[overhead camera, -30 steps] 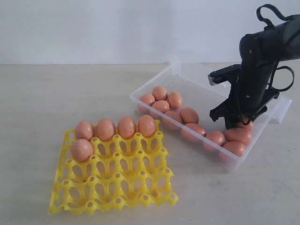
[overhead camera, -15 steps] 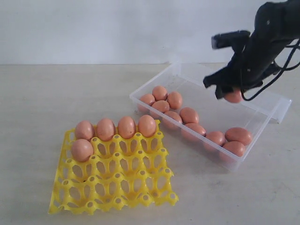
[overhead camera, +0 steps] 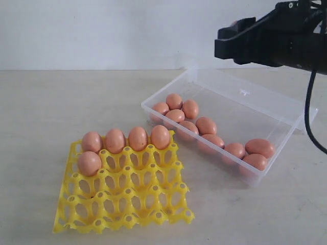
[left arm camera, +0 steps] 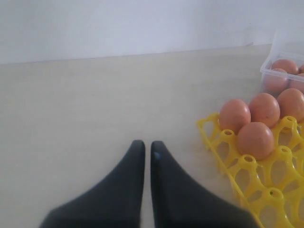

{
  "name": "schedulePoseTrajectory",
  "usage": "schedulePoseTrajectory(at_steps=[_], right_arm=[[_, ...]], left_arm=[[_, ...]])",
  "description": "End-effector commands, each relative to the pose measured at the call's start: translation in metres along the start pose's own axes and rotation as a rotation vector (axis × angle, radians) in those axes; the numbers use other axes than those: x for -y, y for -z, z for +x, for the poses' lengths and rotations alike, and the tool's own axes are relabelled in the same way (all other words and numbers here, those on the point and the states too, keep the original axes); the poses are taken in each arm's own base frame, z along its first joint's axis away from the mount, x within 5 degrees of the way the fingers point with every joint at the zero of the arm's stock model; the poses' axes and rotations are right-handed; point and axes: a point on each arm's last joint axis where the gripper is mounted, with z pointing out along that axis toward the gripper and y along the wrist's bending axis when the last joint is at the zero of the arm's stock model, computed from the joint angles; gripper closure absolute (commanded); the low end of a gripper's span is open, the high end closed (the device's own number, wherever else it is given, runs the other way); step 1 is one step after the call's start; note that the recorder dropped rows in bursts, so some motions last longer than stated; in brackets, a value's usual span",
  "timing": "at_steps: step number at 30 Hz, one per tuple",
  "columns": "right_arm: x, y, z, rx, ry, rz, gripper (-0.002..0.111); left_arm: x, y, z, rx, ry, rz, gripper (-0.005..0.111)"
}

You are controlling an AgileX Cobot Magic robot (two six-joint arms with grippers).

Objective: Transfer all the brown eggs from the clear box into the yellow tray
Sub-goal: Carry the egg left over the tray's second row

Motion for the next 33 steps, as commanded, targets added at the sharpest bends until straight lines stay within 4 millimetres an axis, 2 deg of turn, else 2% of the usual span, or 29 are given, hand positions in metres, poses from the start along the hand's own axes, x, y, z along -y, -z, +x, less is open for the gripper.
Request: schedulePoseTrajectory(at_steps=[1, 4, 7, 9, 13, 15, 18, 20, 26, 29, 33], right_arm=[[-0.038, 0.015, -0.012, 0.119, 0.019, -0.130, 0.108], [-0.070, 0.011, 0.003, 0.036, 0.014, -0.246, 0.108], [-0.102, -0.001, 0.028, -0.047, 0.116, -0.349, 0.108], [-0.115, -0.011, 0.044, -0.078, 0.178, -0.387, 0.108], [-0.126, -0.037, 0.075, -0.114, 0.256, -0.400, 0.108], [-0.129, -0.046, 0.080, -0.048, 0.320, -0.397, 0.108], [-0.131, -0.052, 0.072, 0.145, 0.436, -0.374, 0.108], [-0.131, -0.052, 0.067, 0.211, 0.532, -0.345, 0.108], [-0.127, -0.062, 0.057, 0.214, 0.874, -0.223, 0.108], [-0.126, -0.065, 0.048, 0.235, 0.898, -0.176, 0.108], [-0.130, -0.070, 0.028, 0.292, 0.836, -0.150, 0.108]], left_arm=[[0.000, 0.000, 0.001, 0.003, -0.004, 0.003, 0.103], [0.000, 0.000, 0.001, 0.003, -0.004, 0.003, 0.103], [0.000, 0.000, 0.001, 0.003, -0.004, 0.003, 0.103], [0.000, 0.000, 0.001, 0.003, -0.004, 0.003, 0.103], [0.000, 0.000, 0.001, 0.003, -0.004, 0.003, 0.103], [0.000, 0.000, 0.001, 0.003, -0.004, 0.003, 0.103], [0.000, 0.000, 0.001, 0.003, -0.004, 0.003, 0.103], [0.000, 0.000, 0.001, 0.003, -0.004, 0.003, 0.103], [0.000, 0.000, 0.001, 0.003, -0.004, 0.003, 0.103], [0.000, 0.000, 0.001, 0.003, -0.004, 0.003, 0.103], [0.000, 0.000, 0.001, 0.003, -0.004, 0.003, 0.103]])
